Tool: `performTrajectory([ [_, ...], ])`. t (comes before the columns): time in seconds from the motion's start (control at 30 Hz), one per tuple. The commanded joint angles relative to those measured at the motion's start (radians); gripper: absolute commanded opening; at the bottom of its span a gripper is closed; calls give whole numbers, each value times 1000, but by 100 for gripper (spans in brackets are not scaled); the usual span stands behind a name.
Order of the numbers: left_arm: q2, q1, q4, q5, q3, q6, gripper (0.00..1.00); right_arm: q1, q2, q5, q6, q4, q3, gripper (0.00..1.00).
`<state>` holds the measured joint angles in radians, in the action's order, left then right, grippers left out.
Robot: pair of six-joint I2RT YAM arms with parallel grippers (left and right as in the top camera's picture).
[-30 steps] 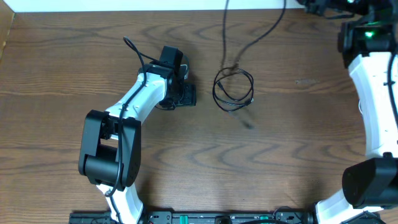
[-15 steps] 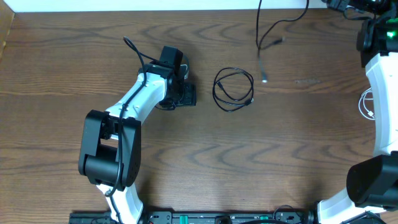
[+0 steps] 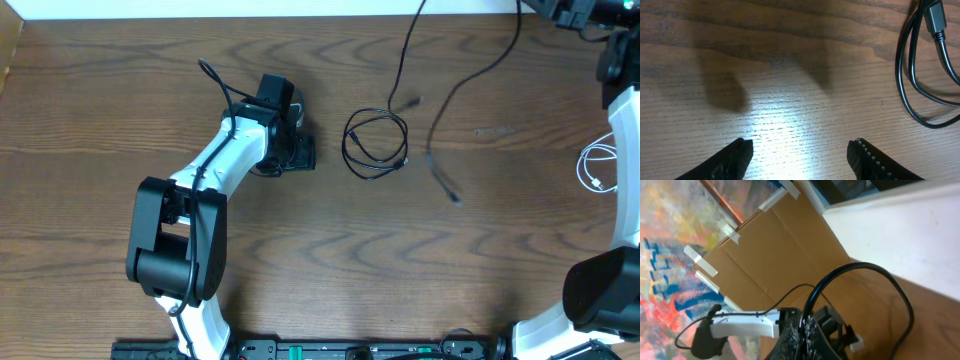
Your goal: Untangle cables
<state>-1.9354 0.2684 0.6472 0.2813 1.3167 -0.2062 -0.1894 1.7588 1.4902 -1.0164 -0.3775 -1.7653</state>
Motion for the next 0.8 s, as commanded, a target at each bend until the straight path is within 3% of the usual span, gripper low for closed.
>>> performTrajectory([
  [0.0, -13, -3, 3, -12, -4, -3, 66, -28, -6, 28, -3, 33, -7, 1],
  [0.33, -13, -3, 3, -13, -4, -3, 66, -68, -6, 28, 71, 217, -6, 1],
  [0.77, -13, -3, 3, -13, -4, -2, 66, -140, -7, 18, 71, 293, -6, 2],
])
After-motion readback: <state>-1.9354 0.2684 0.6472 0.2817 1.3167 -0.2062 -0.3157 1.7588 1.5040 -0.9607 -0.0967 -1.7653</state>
